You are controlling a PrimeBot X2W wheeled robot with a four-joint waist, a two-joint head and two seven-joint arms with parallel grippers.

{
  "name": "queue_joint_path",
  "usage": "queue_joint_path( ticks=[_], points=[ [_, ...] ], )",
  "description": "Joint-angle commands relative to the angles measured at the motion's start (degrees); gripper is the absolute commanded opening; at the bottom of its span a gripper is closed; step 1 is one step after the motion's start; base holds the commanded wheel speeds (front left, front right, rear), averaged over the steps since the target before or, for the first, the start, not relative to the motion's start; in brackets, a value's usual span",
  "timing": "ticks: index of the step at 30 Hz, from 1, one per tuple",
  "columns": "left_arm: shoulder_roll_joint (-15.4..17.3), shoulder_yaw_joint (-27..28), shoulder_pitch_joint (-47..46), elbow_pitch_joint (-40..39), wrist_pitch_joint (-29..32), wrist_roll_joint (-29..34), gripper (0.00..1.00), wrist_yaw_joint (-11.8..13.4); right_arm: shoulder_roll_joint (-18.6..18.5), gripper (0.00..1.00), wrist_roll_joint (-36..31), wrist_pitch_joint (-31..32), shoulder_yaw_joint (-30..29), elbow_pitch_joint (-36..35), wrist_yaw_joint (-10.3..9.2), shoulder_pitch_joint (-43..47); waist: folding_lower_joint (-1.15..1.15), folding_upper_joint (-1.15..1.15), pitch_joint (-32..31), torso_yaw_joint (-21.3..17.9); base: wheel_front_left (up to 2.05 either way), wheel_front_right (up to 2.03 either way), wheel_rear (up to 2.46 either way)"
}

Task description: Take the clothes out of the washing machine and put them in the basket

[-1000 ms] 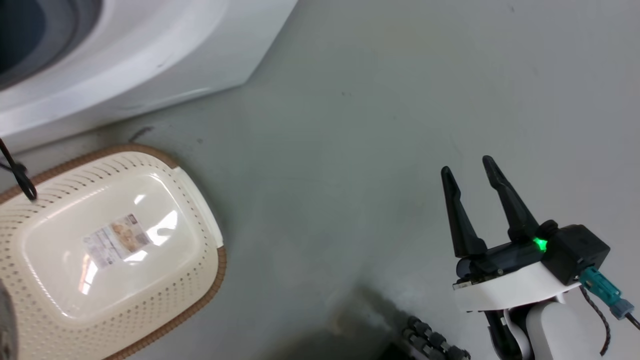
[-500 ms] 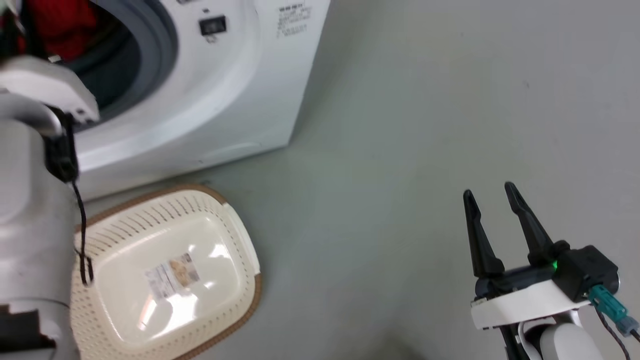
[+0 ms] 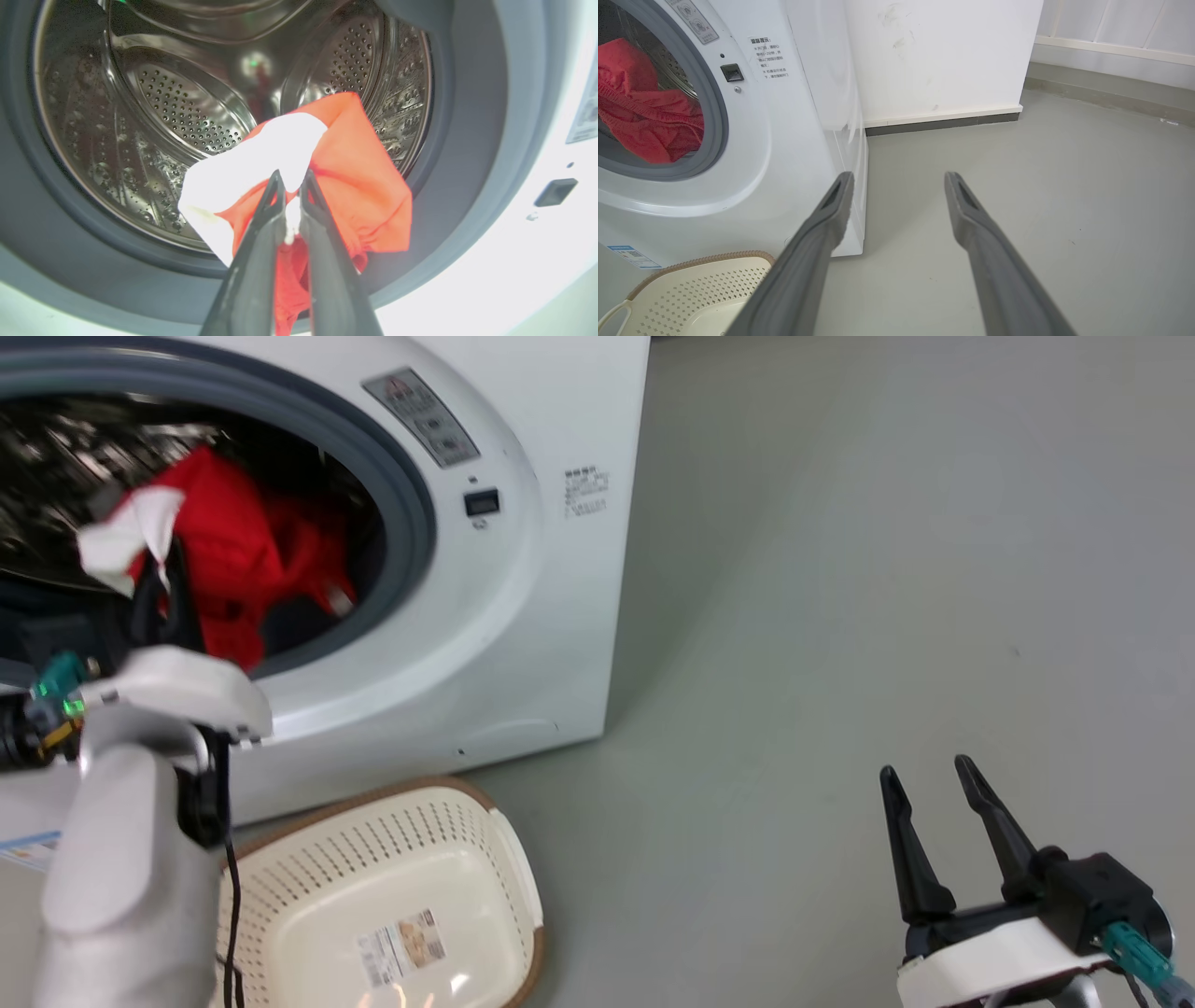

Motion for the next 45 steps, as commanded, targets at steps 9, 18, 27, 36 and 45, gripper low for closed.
queue_joint_path(
  ticks=[9, 18, 27, 36, 45],
  points=[
    [-4.51, 0.93, 15.43, -14.58, -0.21, 1.62, 0.0, -0.52, -0.02, 1.0, -0.86, 2.28, -0.9, -2.19, -0.02, 4.84, 0.01, 0.0, -8.6, 4.48, 0.0, 0.0, 0.0],
    [-9.35, -0.61, 32.77, -27.84, 0.26, 0.63, 0.0, 0.67, -0.01, 1.0, -1.38, 4.23, -0.61, -4.51, -0.02, 8.03, 0.01, 0.0, -10.62, 8.41, 0.0, 0.0, 0.0],
    [-12.46, -3.3, 43.56, -30.61, 1.53, -2.22, 0.0, 1.81, 0.0, 1.0, -1.73, 4.62, -0.27, -6.76, -0.02, 6.63, 0.01, 0.0, -4.75, 10.6, 0.0, 0.0, 0.0],
    [-13.09, -3.93, 36.23, -17.89, 0.39, -4.44, 0.0, 1.62, -0.01, 1.0, -0.49, 3.11, 1.39, -6.28, -0.02, 1.21, 0.01, 0.0, 7.63, 7.23, 0.0, 0.0, 0.0],
    [-9.7, -1.23, 20.84, -0.85, -0.16, -4.34, 0.0, 1.35, 0.02, 1.0, 1.71, -0.07, 3.31, -3.82, -0.02, -5.02, 0.01, 0.0, 19.98, 2.43, 0.0, 0.0, 0.0]
  ],
)
